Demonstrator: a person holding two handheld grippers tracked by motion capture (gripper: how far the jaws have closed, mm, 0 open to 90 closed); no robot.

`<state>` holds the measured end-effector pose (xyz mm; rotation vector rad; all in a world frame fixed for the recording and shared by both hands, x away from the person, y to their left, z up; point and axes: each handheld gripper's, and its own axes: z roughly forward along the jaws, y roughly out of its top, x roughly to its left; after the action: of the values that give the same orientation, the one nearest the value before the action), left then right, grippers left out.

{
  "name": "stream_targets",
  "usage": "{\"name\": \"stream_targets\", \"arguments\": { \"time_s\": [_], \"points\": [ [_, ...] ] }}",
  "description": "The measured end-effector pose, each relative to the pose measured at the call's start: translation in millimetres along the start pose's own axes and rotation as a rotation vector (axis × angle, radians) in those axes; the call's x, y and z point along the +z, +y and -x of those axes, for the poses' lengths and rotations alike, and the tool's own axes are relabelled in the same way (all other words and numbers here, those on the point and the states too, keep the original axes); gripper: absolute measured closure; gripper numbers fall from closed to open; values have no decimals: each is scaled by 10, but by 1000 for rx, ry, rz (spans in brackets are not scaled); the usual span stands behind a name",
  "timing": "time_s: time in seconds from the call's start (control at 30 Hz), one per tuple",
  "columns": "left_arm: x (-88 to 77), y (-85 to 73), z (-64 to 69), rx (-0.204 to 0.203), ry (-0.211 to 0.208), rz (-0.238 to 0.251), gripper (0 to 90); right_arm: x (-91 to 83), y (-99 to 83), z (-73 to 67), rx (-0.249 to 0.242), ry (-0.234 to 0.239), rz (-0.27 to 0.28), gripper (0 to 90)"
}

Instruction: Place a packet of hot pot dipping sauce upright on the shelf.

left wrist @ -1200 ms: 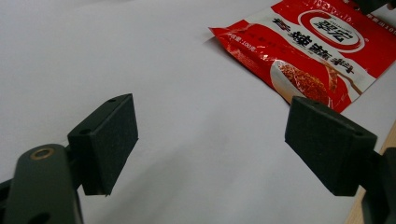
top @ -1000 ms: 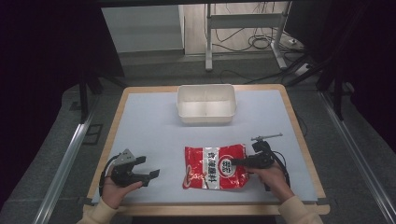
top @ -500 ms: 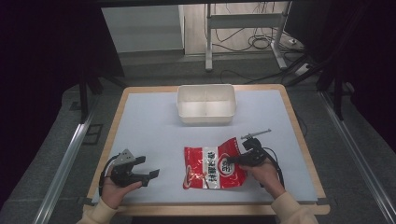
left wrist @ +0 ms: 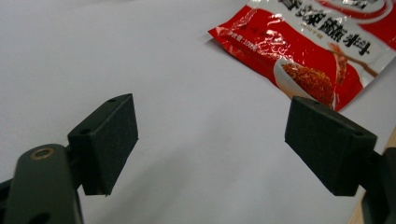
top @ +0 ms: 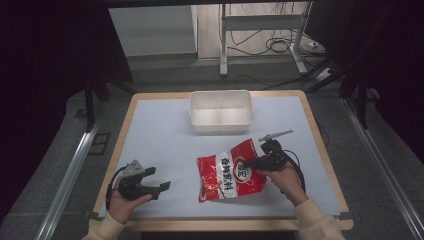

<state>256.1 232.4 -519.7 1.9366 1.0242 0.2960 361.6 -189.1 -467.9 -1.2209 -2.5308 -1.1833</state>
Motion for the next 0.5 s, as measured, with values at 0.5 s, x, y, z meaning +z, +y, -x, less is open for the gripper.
{"name": "stream_targets", "arguments": {
  "time_s": [0.5],
  "points": [
    [2,0,12,2,-2,4,170,-463,701,-560,-192,-39,2,888]
  ]
}}
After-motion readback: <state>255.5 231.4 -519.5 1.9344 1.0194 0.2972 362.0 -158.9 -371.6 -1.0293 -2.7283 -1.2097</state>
